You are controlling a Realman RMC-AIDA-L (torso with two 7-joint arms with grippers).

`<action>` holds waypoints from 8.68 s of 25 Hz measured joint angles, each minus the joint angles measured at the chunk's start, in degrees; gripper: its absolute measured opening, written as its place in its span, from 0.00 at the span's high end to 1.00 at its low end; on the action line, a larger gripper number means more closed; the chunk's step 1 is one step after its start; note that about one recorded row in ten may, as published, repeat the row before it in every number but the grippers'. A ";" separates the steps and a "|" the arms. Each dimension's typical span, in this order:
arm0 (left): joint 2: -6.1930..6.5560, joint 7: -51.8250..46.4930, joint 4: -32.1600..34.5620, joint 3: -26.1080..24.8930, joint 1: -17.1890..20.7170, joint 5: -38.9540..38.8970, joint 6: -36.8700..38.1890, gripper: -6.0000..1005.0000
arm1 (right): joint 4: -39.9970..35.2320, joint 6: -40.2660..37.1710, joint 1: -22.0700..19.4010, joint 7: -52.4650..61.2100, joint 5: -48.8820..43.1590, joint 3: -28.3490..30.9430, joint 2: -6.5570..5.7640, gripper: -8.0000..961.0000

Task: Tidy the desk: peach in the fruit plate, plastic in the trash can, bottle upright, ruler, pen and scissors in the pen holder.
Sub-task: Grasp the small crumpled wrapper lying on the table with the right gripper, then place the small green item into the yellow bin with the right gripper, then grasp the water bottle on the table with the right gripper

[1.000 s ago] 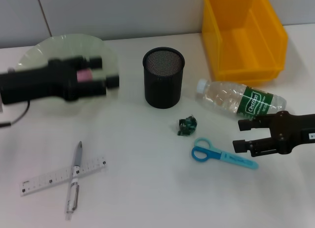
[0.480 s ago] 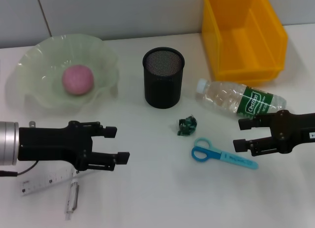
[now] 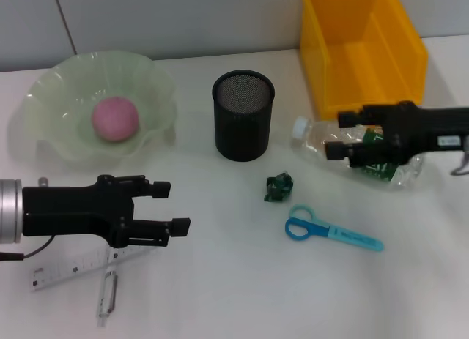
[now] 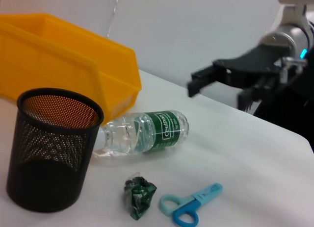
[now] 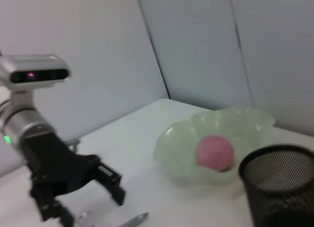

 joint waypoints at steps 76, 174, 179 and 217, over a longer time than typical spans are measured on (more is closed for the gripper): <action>-0.38 1.45 -1.58 -2.68 0.17 -1.16 -1.30 0.17 | 7.38 28.32 18.11 26.64 -20.71 -40.45 2.92 0.31; -0.19 0.71 -1.44 -4.79 0.39 -1.29 0.30 0.17 | -19.69 5.20 11.73 32.22 -16.07 -13.96 -6.41 0.14; -0.26 0.64 -1.48 -4.85 0.36 -1.29 0.49 0.17 | -18.35 0.63 15.30 31.86 -23.82 -14.78 -6.84 0.14; -0.11 0.64 -1.47 -5.47 0.83 -1.35 1.80 0.17 | -4.70 12.56 16.30 29.57 -39.00 -25.75 -3.01 0.15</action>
